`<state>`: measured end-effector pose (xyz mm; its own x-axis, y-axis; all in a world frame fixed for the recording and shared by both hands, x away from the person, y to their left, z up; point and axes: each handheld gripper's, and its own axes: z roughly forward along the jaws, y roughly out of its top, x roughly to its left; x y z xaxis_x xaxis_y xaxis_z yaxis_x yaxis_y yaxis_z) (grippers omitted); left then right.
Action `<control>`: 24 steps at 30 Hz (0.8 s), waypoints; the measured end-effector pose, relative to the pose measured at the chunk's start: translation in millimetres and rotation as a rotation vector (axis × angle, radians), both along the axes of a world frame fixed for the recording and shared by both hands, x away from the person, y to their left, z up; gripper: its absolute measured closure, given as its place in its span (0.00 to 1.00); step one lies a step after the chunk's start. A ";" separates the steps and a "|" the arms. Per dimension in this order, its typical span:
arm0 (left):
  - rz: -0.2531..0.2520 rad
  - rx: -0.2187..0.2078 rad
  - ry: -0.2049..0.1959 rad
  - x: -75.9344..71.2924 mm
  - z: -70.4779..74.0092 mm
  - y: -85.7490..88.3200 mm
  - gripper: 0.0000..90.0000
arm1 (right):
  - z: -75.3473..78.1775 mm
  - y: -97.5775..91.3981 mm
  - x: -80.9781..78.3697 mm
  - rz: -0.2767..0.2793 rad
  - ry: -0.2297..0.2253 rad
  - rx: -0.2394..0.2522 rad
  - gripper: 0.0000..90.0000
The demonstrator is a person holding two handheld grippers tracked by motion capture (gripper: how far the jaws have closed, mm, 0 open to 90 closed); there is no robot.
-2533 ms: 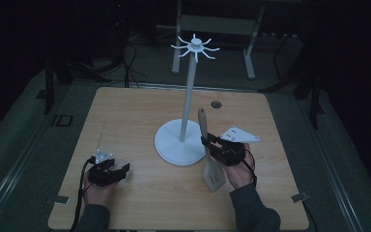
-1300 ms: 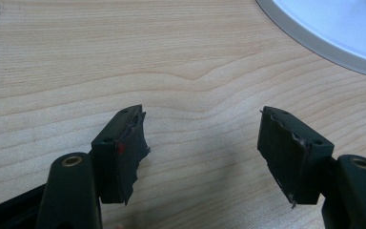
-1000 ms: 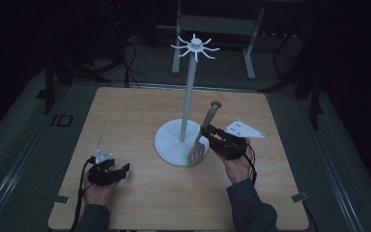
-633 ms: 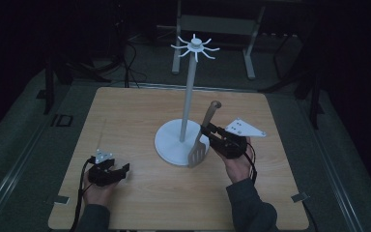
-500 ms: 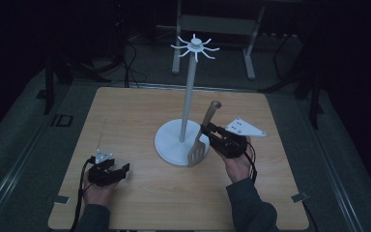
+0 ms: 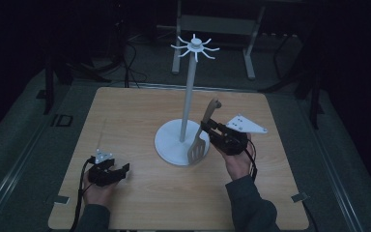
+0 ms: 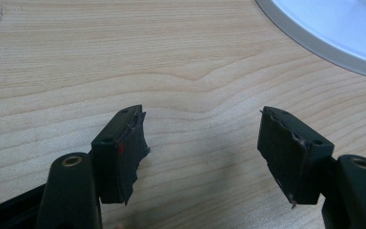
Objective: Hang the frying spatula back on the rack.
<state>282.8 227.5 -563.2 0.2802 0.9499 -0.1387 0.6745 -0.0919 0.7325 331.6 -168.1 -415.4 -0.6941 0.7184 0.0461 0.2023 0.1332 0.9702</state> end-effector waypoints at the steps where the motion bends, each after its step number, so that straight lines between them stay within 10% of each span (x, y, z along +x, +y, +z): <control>1: 0.000 0.000 0.000 0.0 0.0 -0.1 0.37 | 0.6 -0.4 0.6 0.000 -0.004 0.000 0.83; 24: 0.000 0.002 -0.001 0.3 -0.5 -0.3 0.36 | 14.8 -0.3 6.9 -0.002 -0.018 0.019 0.83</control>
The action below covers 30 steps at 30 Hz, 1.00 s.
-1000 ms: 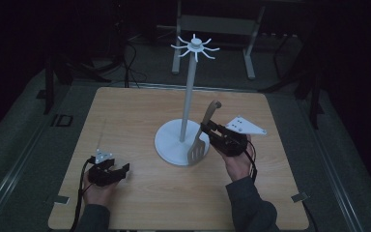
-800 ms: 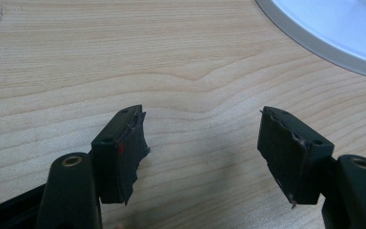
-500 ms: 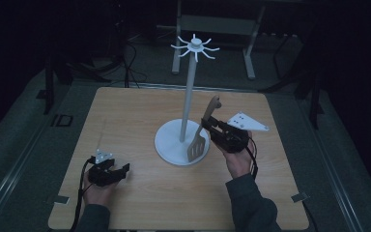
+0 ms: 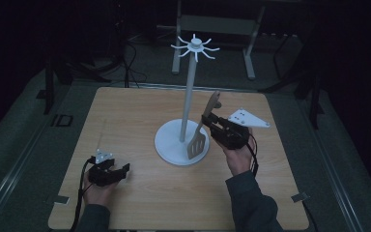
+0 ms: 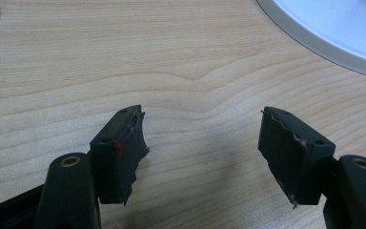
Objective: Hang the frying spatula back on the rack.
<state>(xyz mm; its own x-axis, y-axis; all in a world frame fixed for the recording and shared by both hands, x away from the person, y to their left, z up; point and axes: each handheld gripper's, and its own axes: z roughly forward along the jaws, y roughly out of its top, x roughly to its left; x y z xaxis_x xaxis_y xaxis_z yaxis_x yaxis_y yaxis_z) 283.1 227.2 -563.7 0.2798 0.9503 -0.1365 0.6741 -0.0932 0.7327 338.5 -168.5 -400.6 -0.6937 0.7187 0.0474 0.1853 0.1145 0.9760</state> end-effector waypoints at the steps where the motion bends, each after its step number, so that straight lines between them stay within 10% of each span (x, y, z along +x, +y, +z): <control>1: 0.000 0.001 -0.001 0.0 0.0 0.0 0.36 | 0.6 0.0 0.2 0.000 -0.003 -0.001 0.83; 30: 0.003 -0.001 0.000 0.6 -0.1 0.5 0.36 | 19.7 0.7 7.2 -0.006 -0.027 0.006 0.83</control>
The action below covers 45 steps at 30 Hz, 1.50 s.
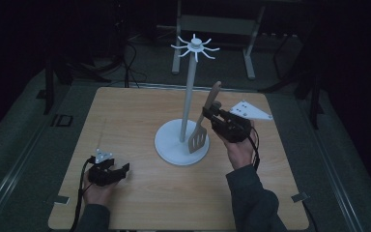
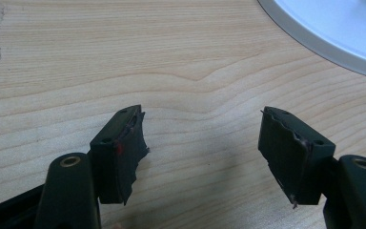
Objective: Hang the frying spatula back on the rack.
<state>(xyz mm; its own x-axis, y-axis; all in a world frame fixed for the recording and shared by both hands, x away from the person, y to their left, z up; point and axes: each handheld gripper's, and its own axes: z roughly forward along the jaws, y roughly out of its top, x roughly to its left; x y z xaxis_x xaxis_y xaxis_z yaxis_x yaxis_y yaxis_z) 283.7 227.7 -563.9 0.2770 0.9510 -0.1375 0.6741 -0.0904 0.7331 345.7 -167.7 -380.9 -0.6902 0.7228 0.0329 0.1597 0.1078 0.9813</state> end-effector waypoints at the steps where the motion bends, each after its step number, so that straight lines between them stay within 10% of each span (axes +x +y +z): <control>1: 0.000 0.000 0.000 0.0 0.0 0.0 0.36 | 0.9 0.0 0.2 -0.001 0.002 0.001 0.83; 45: -0.002 -0.004 0.001 -0.3 -0.6 -0.9 0.36 | 41.4 2.3 9.0 0.025 -0.038 -0.039 0.83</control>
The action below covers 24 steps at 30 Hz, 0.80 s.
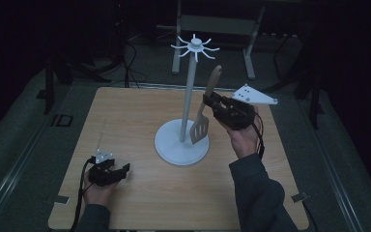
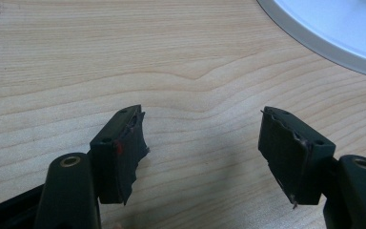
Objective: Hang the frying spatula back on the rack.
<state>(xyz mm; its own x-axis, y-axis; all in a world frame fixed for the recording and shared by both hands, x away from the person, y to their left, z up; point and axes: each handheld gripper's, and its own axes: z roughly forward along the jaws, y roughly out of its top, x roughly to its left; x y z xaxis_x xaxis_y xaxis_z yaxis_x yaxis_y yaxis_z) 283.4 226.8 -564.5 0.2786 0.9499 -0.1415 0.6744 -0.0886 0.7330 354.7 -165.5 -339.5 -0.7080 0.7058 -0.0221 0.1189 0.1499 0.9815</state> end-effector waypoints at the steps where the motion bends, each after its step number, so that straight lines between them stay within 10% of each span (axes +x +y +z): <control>1: 0.000 0.001 -0.001 0.0 0.1 0.1 0.36 | 0.7 0.0 0.3 0.001 -0.002 -0.002 0.83; 24: 0.002 0.001 -0.004 -0.6 1.2 1.3 0.36 | 15.5 3.9 16.5 0.010 0.035 -0.014 0.83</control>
<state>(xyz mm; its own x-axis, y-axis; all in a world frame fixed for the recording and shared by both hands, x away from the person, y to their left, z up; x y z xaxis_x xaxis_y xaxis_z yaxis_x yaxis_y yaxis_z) 282.8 228.1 -563.3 0.2775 0.9505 -0.1397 0.6718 -0.0881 0.7354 371.3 -161.6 -324.0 -0.7155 0.6986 -0.0072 0.1514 0.1652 0.9746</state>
